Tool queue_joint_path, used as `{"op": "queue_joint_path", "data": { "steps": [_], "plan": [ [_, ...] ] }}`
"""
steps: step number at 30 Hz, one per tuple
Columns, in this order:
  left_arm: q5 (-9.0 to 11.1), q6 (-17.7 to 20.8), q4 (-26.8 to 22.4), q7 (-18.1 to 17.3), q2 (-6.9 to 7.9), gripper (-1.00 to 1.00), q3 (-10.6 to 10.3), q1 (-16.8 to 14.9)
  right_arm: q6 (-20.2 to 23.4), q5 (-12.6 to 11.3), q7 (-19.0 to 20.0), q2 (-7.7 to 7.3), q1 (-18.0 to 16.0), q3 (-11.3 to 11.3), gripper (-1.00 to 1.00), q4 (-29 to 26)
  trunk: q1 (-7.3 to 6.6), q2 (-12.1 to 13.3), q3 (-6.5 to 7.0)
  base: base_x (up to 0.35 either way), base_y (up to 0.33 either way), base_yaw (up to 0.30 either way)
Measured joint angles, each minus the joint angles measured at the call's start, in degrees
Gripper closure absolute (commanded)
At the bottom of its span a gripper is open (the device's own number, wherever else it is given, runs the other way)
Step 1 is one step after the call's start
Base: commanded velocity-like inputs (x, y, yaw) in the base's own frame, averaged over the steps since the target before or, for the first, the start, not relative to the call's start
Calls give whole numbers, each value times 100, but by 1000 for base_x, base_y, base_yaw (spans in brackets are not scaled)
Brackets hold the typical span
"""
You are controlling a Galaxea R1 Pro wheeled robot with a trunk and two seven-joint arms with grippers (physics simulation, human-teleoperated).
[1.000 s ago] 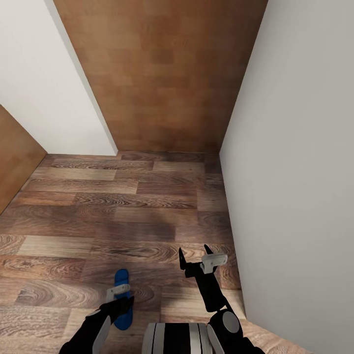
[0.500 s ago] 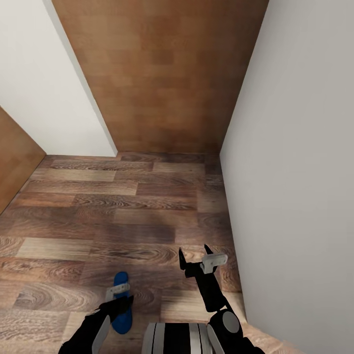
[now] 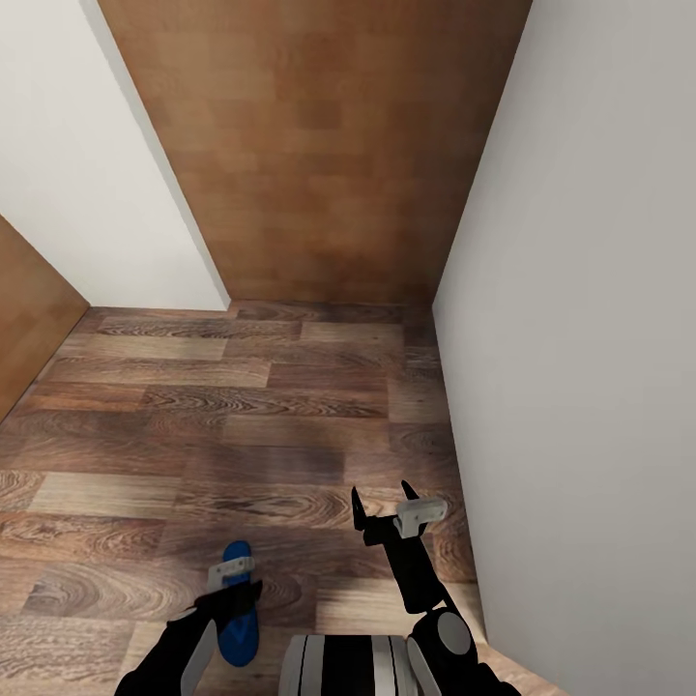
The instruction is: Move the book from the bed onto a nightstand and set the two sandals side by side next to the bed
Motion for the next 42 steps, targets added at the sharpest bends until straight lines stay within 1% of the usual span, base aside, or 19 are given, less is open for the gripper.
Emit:
{"op": "queue_joint_path", "data": {
  "steps": [6, 16, 36, 42],
  "plan": [
    [0, -133, 2, 0, 0, -100, 0, 0, 0, 0, 0, 0, 0, 0, -100, 0, 0, 0, 0, 3, 0, 0],
    [0, -162, 2, 0, 0, -100, 1, 0, 0, 0, 0, 0, 0, 0, -100, 0, 0, 0, 0, 0, 0, 0],
    [3, -162, 2, 0, 0, -100, 1, 0, 0, 0, 0, 0, 0, 0, -100, -35, 52, -27, -443, 0, 0, 0],
    [3, -162, 2, 2, 0, -100, 1, 0, 0, 0, 0, 0, 0, 0, -100, -35, 52, -27, -443, 0, 0, 0]
  ]
}}
